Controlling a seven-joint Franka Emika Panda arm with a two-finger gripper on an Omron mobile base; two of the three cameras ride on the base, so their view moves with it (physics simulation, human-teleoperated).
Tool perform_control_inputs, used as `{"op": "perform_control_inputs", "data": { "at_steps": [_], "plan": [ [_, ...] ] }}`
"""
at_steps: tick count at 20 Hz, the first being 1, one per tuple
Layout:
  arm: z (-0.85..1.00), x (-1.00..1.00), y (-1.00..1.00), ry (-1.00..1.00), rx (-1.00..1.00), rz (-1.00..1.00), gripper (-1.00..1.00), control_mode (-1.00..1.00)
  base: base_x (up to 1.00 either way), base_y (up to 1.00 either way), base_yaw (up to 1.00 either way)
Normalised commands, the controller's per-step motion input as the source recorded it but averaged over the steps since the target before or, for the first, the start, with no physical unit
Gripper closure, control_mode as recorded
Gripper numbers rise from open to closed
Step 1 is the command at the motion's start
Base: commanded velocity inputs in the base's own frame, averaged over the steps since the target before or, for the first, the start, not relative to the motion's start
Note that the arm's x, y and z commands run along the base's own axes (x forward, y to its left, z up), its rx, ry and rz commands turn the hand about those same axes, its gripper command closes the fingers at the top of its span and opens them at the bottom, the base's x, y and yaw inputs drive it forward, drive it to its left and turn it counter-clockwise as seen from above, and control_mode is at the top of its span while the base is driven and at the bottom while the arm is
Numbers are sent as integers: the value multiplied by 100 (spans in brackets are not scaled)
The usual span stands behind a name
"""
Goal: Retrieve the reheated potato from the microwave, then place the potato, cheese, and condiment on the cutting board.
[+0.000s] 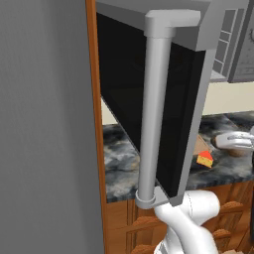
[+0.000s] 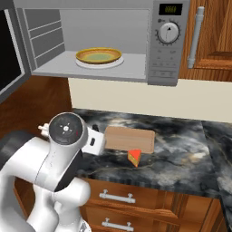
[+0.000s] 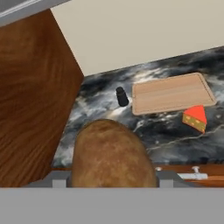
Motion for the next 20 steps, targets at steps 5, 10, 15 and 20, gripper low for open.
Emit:
{"op": "perform_control_inputs", "data": {
  "at_steps": [5, 10, 15, 20],
  "plan": [
    [-27, 79, 0, 3, 7, -3, 100, -100, 0, 0, 0],
    [-25, 80, -2, 12, 1, 0, 100, -100, 0, 0, 0],
    [-37, 71, -12, 19, 0, 0, 100, -100, 0, 0, 0],
    [-49, 65, -17, 7, -2, 0, 100, -100, 0, 0, 0]
  ]
}}
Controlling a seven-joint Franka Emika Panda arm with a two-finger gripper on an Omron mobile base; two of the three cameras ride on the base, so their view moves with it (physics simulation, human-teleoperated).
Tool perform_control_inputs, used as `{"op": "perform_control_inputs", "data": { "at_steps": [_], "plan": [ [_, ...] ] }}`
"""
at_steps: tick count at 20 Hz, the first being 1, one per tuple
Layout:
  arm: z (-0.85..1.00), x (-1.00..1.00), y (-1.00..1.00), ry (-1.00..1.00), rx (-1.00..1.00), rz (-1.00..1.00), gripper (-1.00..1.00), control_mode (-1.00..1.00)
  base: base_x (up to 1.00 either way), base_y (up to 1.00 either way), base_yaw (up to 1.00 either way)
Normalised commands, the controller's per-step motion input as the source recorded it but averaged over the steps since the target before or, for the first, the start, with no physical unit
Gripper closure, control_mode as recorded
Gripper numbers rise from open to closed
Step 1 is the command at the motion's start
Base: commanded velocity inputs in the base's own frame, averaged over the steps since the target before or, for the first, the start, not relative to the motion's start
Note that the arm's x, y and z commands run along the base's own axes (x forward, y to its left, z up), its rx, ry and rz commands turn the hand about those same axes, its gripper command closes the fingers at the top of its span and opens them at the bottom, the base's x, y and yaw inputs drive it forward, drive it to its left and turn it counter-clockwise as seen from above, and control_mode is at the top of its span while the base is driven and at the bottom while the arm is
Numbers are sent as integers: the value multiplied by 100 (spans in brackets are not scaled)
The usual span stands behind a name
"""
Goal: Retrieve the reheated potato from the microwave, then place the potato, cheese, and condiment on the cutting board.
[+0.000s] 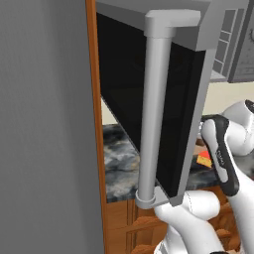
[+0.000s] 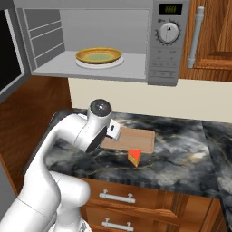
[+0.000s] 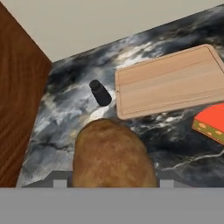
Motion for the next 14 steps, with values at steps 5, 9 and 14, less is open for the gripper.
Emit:
{"op": "perform_control_inputs", "data": {
  "at_steps": [5, 9, 14],
  "plan": [
    [-47, 55, -21, 1, -6, 0, 100, -100, 0, 0, 0],
    [-52, 37, -19, -2, -10, 0, 100, -100, 0, 0, 0],
    [-41, 39, -20, -3, -12, 0, 100, -100, 0, 0, 0]
  ]
}}
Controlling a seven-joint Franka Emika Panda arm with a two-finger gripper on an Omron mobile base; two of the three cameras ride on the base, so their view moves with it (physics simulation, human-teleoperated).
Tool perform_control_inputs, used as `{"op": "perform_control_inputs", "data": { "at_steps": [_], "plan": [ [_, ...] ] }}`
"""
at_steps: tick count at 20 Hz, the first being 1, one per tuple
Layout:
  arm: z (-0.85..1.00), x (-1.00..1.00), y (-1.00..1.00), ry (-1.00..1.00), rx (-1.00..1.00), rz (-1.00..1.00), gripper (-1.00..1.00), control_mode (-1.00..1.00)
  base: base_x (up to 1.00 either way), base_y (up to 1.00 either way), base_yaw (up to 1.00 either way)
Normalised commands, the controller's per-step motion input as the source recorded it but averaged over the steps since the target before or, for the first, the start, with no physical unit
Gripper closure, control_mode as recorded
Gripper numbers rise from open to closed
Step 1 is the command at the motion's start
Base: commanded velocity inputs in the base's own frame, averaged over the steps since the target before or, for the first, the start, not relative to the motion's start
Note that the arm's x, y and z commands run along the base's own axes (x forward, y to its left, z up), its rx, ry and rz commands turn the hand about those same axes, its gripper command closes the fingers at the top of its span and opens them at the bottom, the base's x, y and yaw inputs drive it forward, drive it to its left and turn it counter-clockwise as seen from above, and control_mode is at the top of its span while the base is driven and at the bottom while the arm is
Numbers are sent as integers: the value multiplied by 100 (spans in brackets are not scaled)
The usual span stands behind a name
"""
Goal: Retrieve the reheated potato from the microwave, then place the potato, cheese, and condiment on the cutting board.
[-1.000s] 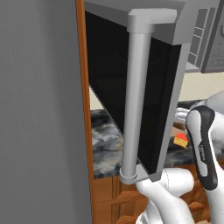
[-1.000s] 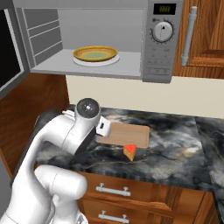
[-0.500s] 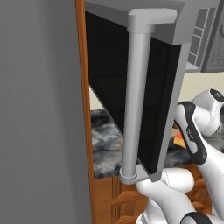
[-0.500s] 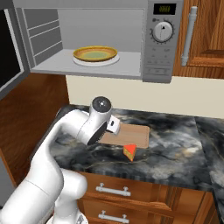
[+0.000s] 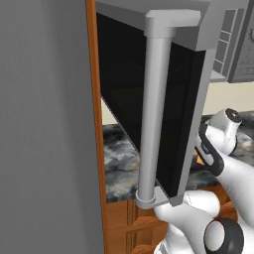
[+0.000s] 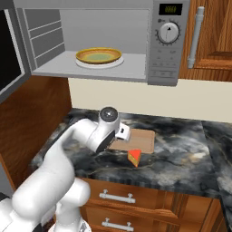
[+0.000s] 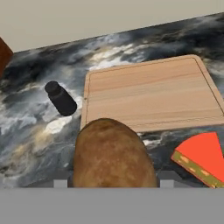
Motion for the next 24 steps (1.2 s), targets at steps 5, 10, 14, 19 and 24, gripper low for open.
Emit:
{"op": "perform_control_inputs", "data": {
  "at_steps": [5, 10, 14, 19, 24],
  "plan": [
    [-26, 47, -1, -1, -5, 0, 100, -100, 0, 0, 0],
    [-18, 53, -17, 3, -1, 0, 100, -100, 0, 0, 0],
    [-19, 45, -30, 1, 0, 0, 100, -100, 0, 0, 0],
    [-10, 34, -33, 0, -1, 0, 100, -100, 0, 0, 0],
    [-8, 11, -29, -2, -5, 0, 100, -100, 0, 0, 0]
  ]
}}
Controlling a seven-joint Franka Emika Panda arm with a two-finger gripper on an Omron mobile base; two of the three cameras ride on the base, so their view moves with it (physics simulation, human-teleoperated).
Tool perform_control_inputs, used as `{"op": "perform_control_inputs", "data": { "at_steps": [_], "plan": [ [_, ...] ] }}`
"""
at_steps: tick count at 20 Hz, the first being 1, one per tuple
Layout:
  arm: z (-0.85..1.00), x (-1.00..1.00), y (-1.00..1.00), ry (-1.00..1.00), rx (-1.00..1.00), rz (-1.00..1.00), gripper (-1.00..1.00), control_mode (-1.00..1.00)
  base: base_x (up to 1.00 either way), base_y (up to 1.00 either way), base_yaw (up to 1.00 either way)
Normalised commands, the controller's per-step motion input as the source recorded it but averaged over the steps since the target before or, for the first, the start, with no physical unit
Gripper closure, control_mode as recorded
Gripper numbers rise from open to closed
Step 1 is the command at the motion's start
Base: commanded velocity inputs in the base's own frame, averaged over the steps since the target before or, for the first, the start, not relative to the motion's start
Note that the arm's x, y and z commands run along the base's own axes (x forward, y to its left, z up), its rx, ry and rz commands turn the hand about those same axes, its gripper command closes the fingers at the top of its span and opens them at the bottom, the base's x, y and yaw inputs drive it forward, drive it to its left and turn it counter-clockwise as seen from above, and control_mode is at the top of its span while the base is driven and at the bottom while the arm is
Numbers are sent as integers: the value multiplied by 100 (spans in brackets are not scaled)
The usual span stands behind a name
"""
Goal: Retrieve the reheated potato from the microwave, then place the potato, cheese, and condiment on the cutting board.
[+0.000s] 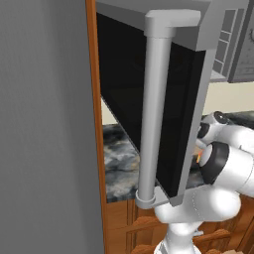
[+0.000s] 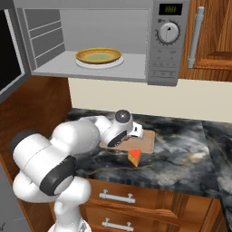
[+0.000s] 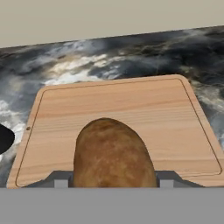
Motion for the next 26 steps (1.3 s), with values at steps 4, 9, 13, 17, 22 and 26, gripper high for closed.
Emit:
{"op": "perform_control_inputs", "data": {
  "at_steps": [4, 9, 13, 17, 22, 26],
  "plan": [
    [-20, 10, -26, -5, -7, 0, 100, -100, 0, 0, 0],
    [-30, 17, -18, -7, -5, 0, 100, -100, 0, 0, 0],
    [-17, 21, -18, -4, -2, 0, 100, -100, 0, 0, 0],
    [-5, 22, -21, 0, 0, 0, 100, -100, 0, 0, 0],
    [-1, 24, -25, 0, 0, 0, 100, -100, 0, 0, 0],
    [-4, 18, -24, 0, 0, 0, 100, -100, 0, 0, 0]
  ]
}}
